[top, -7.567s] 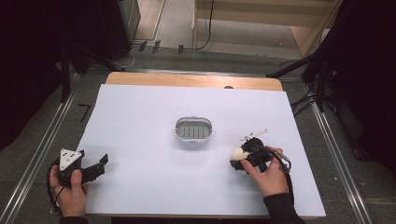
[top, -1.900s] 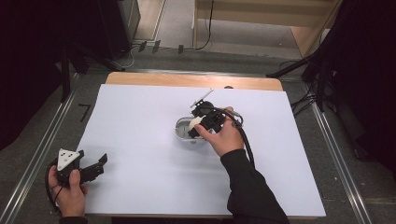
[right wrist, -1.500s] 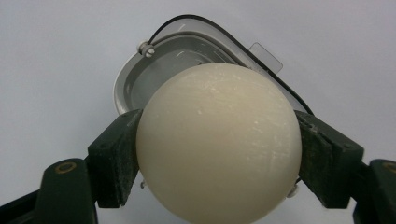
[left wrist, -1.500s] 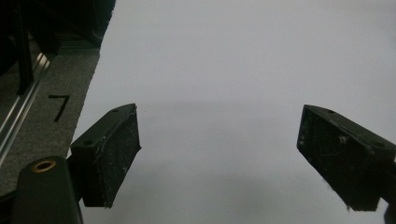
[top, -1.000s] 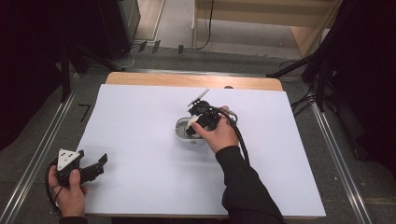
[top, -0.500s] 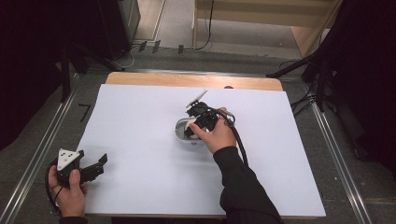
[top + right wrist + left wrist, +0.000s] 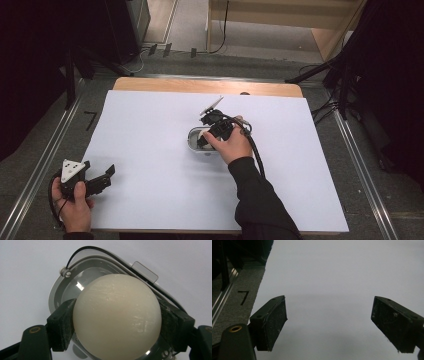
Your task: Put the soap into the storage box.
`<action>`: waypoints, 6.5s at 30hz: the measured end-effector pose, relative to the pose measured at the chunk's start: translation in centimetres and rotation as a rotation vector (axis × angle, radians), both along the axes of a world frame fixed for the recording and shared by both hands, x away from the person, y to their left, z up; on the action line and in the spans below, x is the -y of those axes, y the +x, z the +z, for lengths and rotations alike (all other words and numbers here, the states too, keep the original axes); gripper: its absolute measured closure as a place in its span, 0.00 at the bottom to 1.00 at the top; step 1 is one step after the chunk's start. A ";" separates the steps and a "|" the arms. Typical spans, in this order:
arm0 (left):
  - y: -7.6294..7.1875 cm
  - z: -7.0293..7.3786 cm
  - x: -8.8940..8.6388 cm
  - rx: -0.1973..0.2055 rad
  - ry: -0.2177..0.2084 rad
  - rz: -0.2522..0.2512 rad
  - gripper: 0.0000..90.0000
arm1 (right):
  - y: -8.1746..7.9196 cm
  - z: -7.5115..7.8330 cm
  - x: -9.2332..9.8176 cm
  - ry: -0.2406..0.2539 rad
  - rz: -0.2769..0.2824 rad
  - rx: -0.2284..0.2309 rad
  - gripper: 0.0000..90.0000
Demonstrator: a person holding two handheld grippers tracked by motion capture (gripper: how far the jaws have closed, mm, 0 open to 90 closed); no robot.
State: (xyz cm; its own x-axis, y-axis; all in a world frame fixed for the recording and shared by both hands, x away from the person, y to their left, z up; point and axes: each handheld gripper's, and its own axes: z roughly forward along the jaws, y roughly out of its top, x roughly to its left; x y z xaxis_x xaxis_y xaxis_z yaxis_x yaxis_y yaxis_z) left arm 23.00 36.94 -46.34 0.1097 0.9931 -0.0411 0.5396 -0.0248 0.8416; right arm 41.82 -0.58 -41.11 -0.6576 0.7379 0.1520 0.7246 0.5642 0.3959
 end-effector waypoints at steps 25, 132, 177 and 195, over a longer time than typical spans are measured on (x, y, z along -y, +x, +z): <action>0.0 0.0 0.0 0.000 0.002 0.000 0.16 | 0.1 0.0 0.4 0.040 -0.038 -0.007 0.20; 0.0 0.0 0.1 0.001 0.005 0.003 0.16 | -8.7 -2.2 19.1 0.133 -0.308 0.091 0.15; 0.0 0.0 0.3 -0.002 0.020 -0.001 0.16 | -15.1 -5.5 28.7 0.189 -0.366 0.201 0.15; 0.0 0.0 0.3 -0.001 0.029 -0.002 0.16 | -17.6 -7.0 33.2 0.273 -0.424 0.259 0.15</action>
State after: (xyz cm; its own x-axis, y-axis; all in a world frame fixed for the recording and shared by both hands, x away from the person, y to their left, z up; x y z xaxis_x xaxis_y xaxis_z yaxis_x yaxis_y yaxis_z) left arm 22.97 36.60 -46.36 0.1119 0.9936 -0.0119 0.5400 -0.0508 0.8402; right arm 24.24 -33.74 -48.07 -0.3536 0.9022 0.2471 0.7251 0.0974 0.6818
